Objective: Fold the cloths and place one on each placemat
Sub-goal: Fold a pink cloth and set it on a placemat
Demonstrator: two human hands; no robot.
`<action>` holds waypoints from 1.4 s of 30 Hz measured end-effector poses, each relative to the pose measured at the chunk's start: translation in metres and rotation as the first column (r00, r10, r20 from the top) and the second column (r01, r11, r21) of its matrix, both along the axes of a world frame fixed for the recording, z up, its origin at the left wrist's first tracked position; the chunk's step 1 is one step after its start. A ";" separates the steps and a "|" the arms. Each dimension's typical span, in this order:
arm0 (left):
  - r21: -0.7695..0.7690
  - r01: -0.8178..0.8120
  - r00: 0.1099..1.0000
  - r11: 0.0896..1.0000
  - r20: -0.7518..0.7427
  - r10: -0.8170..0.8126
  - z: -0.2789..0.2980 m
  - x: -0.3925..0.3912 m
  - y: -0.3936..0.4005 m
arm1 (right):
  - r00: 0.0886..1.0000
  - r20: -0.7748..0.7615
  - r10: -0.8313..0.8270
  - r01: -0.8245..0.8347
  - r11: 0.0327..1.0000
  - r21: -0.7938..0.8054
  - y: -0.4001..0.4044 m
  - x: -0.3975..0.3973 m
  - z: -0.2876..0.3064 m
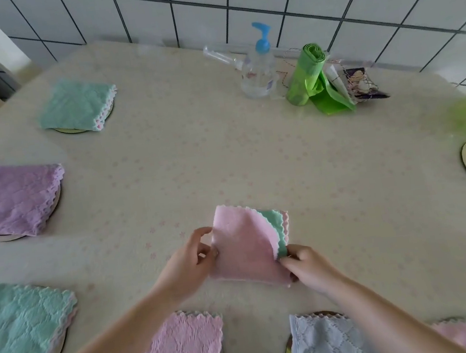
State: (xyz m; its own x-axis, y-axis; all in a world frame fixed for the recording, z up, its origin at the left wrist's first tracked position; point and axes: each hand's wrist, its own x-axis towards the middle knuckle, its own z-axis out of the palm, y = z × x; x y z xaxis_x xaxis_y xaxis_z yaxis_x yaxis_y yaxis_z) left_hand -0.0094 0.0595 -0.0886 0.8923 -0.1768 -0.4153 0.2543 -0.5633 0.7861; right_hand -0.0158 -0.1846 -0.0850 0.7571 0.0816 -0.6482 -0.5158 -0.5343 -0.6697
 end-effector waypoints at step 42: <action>0.004 -0.022 0.991 1.000 0.133 0.021 -0.002 0.015 -0.034 | 0.756 0.580 0.304 0.004 0.884 -0.468 -0.006 -0.002 -0.008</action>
State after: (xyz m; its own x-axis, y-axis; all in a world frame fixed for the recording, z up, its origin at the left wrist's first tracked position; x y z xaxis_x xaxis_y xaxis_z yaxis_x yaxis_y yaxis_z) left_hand 0.0058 0.0256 -0.0905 0.9433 -0.1553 -0.2933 0.1596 -0.5628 0.8110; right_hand -0.0179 -0.1908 -0.0930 0.9969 0.0716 -0.0317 0.0465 -0.8672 -0.4958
